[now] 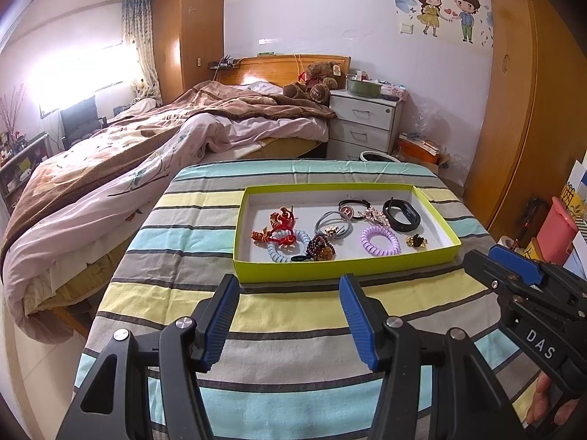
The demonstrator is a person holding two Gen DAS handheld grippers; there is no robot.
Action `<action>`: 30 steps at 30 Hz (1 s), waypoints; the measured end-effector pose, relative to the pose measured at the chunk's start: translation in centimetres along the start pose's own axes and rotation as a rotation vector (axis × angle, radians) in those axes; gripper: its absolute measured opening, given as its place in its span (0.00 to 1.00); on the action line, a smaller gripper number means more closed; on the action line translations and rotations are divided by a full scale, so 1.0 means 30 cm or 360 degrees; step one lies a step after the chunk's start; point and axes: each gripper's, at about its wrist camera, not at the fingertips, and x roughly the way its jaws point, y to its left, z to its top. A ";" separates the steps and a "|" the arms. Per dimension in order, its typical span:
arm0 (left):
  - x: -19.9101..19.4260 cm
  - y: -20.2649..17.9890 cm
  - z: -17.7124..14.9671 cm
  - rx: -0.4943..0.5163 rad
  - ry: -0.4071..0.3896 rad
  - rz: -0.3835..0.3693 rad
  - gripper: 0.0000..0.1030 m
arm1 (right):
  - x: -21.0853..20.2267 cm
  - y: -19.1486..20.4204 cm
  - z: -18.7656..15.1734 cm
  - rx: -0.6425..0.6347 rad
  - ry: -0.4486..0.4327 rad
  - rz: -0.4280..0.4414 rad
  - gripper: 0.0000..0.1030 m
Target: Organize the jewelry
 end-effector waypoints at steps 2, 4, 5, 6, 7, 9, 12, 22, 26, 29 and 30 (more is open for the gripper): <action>0.005 0.000 0.000 -0.0008 0.0006 -0.0009 0.55 | 0.001 -0.004 -0.001 0.0007 0.0005 0.0004 0.38; 0.005 0.001 -0.001 -0.0015 0.0005 -0.0006 0.55 | 0.001 -0.006 -0.003 0.0005 0.0004 -0.0003 0.38; 0.005 0.000 -0.001 -0.0013 0.0003 -0.0005 0.55 | 0.001 -0.007 -0.003 0.0006 0.0004 -0.0004 0.38; 0.006 0.000 0.000 -0.0011 0.0004 -0.0003 0.55 | 0.001 -0.007 -0.003 0.0005 0.0003 0.0001 0.38; 0.005 0.000 0.000 -0.0014 0.0002 -0.0005 0.55 | 0.001 -0.007 -0.003 0.0006 0.0004 -0.0002 0.38; 0.006 -0.001 0.000 -0.0012 0.0003 -0.0010 0.55 | -0.001 -0.008 -0.003 0.0009 0.0005 -0.0005 0.38; 0.007 0.000 0.000 -0.0011 0.0002 -0.0013 0.55 | -0.007 -0.008 -0.007 0.0011 0.0002 -0.0003 0.38; 0.008 -0.005 -0.007 -0.0010 -0.0003 -0.0012 0.55 | -0.007 -0.009 -0.010 0.0008 0.0011 -0.0003 0.38; 0.012 -0.005 -0.007 -0.0010 -0.0001 -0.0019 0.55 | -0.008 -0.010 -0.011 0.0008 0.0011 -0.0005 0.38; 0.012 -0.005 -0.007 -0.0010 -0.0001 -0.0018 0.55 | -0.008 -0.011 -0.010 0.0009 0.0012 -0.0005 0.38; 0.012 -0.005 -0.007 -0.0010 -0.0001 -0.0015 0.55 | -0.008 -0.010 -0.011 0.0008 0.0013 -0.0007 0.38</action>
